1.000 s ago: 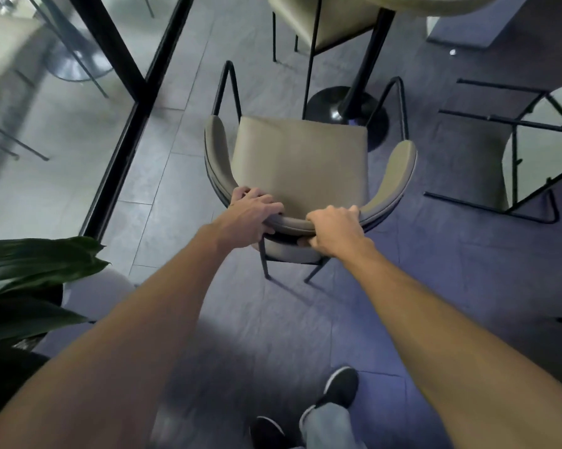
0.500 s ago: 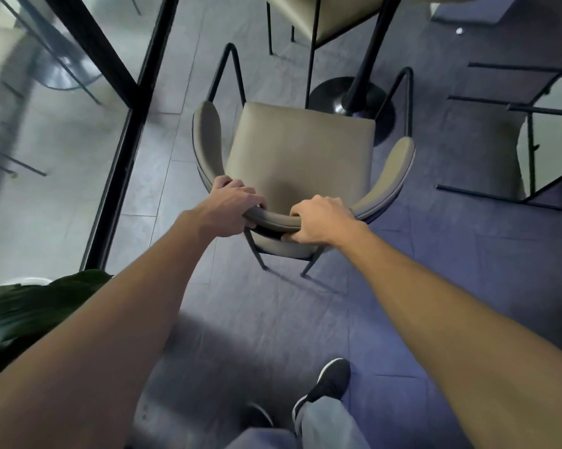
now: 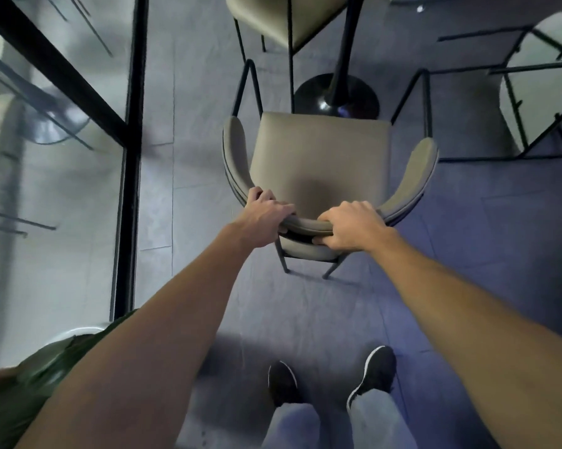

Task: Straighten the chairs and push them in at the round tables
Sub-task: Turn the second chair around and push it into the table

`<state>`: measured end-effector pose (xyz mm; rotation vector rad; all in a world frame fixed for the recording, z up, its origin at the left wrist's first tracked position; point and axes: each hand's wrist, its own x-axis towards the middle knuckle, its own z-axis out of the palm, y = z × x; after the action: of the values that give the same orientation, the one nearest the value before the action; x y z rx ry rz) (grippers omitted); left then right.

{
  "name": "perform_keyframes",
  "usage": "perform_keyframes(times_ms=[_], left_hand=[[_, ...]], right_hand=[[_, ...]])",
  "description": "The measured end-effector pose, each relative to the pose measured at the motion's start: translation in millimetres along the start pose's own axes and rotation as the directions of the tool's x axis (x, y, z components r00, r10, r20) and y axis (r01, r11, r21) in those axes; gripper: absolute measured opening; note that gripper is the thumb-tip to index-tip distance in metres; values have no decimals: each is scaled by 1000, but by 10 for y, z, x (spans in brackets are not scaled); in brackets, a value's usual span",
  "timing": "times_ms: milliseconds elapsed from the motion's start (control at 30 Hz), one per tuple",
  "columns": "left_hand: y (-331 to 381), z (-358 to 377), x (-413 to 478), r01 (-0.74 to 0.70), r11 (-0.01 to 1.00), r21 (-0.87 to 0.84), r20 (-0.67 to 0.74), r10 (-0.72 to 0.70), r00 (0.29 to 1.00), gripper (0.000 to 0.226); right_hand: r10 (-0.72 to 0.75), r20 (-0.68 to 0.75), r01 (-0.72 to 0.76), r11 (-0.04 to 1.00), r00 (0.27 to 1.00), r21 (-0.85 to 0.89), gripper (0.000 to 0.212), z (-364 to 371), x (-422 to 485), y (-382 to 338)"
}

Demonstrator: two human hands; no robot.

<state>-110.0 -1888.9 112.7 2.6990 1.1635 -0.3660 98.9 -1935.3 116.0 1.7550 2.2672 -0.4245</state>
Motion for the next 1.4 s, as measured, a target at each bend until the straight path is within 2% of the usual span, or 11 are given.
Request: perform_keyframes(times_ms=[167,367,533,667,967,1400], left_hand=[[-75,-62,261,-33,999,-19,-25,33,999,33],[-294,-90,555,-67,997,-40,22,68,997,32],[-492,-222,832,-106,993,-45,9,107,994,36],[-654,-314,1058,-125,992,-37,4,125,992,36],[-750,-476,1692,-152,988,3,-110,151,982,32],[-775,-733,2262,-121,991,-60,-55,118,991,34]], right_hand=[[66,-13,-65,997,998,44,40,-113,49,126],[110,-9,-109,993,994,45,44,-195,237,182],[145,-78,-142,989,986,50,46,-265,471,282],[148,-79,-142,987,986,77,46,-340,701,405],[92,-92,-91,996,991,15,50,-569,1168,1003],[100,-56,-99,995,993,25,60,-777,1567,1511]])
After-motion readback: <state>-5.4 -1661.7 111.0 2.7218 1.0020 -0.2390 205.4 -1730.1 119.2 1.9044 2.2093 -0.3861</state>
